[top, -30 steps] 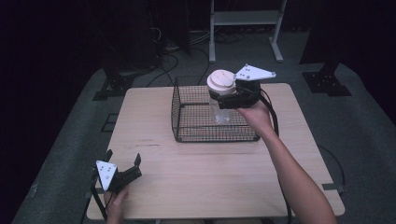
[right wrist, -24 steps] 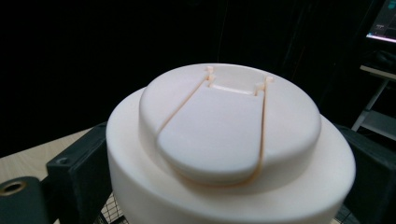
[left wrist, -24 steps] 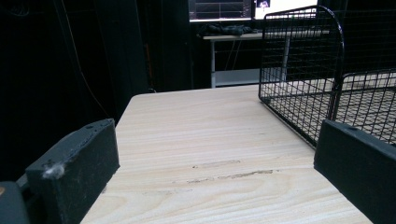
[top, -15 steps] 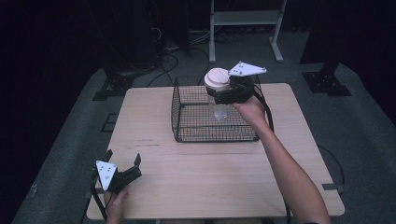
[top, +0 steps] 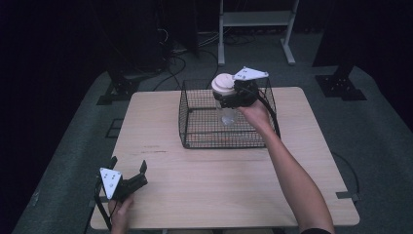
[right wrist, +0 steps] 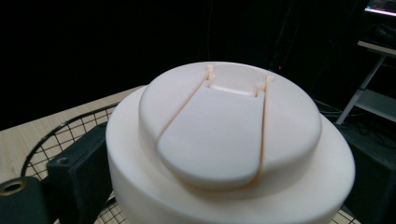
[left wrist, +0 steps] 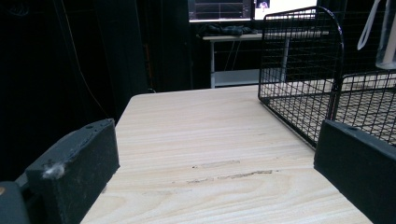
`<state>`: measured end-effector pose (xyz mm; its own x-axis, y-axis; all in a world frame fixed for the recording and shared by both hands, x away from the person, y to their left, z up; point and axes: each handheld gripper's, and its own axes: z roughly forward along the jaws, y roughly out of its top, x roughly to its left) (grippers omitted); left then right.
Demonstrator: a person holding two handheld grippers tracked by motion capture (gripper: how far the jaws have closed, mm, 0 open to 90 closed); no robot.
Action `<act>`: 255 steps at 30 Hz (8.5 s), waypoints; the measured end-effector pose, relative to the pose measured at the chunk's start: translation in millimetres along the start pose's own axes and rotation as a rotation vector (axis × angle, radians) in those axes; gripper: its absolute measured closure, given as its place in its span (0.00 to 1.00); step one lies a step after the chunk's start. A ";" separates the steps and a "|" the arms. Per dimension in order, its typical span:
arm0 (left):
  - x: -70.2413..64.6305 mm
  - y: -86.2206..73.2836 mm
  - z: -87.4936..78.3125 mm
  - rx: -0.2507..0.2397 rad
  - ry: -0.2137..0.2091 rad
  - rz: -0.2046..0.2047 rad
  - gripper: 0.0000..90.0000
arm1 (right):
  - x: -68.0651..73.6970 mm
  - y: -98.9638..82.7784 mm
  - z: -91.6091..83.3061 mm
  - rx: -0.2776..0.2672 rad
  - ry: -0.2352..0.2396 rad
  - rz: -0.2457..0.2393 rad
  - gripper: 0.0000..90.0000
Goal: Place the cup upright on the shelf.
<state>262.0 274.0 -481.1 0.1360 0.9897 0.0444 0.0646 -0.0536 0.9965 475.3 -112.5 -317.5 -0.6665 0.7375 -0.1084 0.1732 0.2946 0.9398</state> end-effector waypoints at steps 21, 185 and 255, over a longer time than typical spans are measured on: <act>0.3 -0.1 0.0 -0.002 0.000 -0.002 0.00 | -8.0 -24.7 32.6 0.018 -0.004 0.027 0.05; -1.9 0.1 0.3 0.001 0.001 0.016 0.00 | -4.5 -52.7 -88.2 -0.082 0.035 0.033 0.00; -2.1 0.1 -0.1 0.004 0.004 0.016 0.00 | 18.5 -137.0 -170.9 -0.075 0.000 0.020 0.00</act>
<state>261.6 271.9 -481.1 0.1329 0.9892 0.0611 0.0660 -0.0703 0.9953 315.4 -243.1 -392.9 -0.6637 0.7427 -0.0889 0.1319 0.2331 0.9635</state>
